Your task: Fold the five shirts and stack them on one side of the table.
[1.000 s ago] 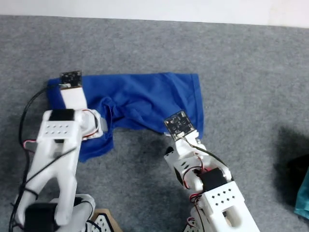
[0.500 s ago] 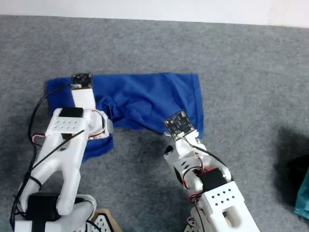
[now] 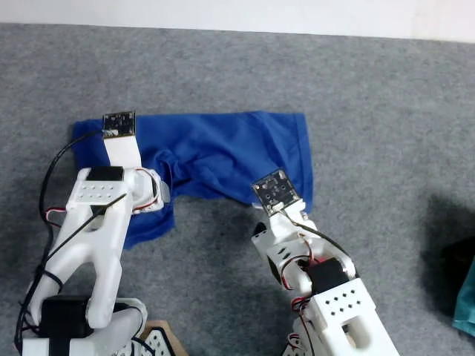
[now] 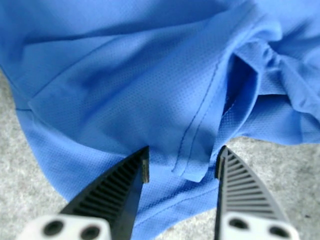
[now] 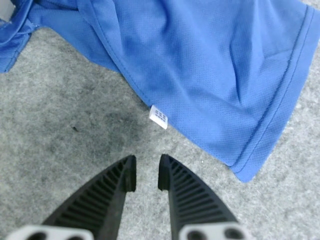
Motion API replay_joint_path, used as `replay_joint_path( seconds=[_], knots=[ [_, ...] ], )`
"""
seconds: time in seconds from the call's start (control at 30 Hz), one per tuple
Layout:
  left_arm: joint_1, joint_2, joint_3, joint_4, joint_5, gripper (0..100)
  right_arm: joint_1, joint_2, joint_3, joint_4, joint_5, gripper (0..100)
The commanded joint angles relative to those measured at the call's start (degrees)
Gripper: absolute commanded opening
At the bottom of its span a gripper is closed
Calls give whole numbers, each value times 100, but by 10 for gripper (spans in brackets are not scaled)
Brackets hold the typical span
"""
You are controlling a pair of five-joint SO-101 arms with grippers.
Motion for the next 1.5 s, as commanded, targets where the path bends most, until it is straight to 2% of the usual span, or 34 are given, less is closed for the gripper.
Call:
replay_joint_path(
  seconds=[0.0, 0.13, 0.53, 0.67, 0.97, 1.33, 1.47],
  knots=[
    [-57, 4, -22, -176, -53, 184, 75, -75, -40, -84, 35, 91],
    [-57, 4, -22, -457, -62, 101, 75, -75, -40, -84, 26, 91],
    [-48, 4, -31, -466, -62, 85, 75, -75, -40, -92, 26, 91],
    [-66, 4, -48, -492, -62, 2, 75, -75, -40, -92, 26, 91],
    [-84, -57, -180, -492, -44, 6, 75, -75, -40, -101, 26, 91],
    [-796, -4, -1701, -457, -35, 6, 75, -66, -40, -110, 26, 91],
    [-831, 84, -2097, -492, -35, 6, 75, -40, -31, -189, 26, 91]
  ],
)
